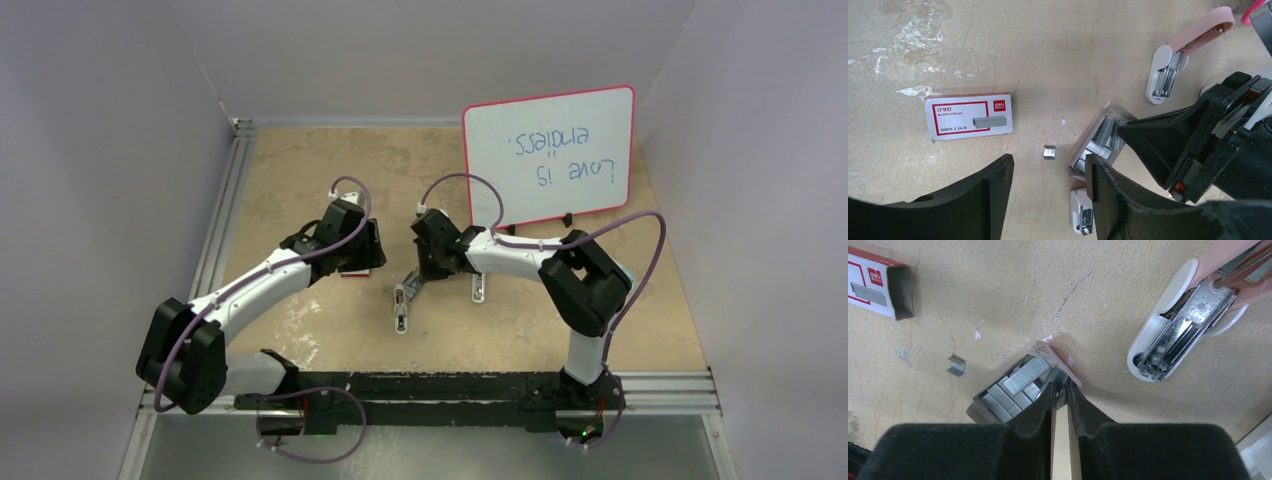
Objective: Load the staples into the stapler
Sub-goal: Pick up the staple from the staple box.
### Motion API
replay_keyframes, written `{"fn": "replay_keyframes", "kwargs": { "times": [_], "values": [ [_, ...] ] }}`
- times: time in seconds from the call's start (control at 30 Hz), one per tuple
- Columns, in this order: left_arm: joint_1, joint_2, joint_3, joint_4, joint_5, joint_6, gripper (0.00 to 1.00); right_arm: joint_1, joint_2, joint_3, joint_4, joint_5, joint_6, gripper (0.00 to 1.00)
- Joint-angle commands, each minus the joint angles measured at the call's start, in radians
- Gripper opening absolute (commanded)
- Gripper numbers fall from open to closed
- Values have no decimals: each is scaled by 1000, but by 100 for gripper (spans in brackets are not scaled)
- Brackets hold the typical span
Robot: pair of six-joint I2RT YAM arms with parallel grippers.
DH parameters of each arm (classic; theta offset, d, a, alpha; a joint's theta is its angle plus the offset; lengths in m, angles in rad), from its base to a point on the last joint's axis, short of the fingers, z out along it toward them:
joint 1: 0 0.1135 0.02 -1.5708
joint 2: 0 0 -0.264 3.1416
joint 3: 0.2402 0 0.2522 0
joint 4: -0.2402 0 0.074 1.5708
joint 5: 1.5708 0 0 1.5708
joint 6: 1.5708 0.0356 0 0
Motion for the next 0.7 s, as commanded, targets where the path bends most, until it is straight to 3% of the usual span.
{"fn": "replay_keyframes", "kwargs": {
  "times": [0.0, 0.13, 0.27, 0.5, 0.67],
  "values": [
    [7, -9, 34, 28, -3, 11, 54, 5, -6, 32, -6, 19, 16, 15],
    [7, -8, 34, 29, -2, 11, 54, 4, -24, 37, -11, 45, 20, 25],
    [8, -9, 36, 26, -2, 12, 54, 6, -62, 40, -4, 50, 23, 26],
    [8, -8, 35, 28, -3, 11, 54, 6, -132, 20, 42, 6, 3, 23],
    [8, -8, 34, 28, -3, 11, 54, 7, -99, 19, 22, -9, 9, 13]
  ]
}}
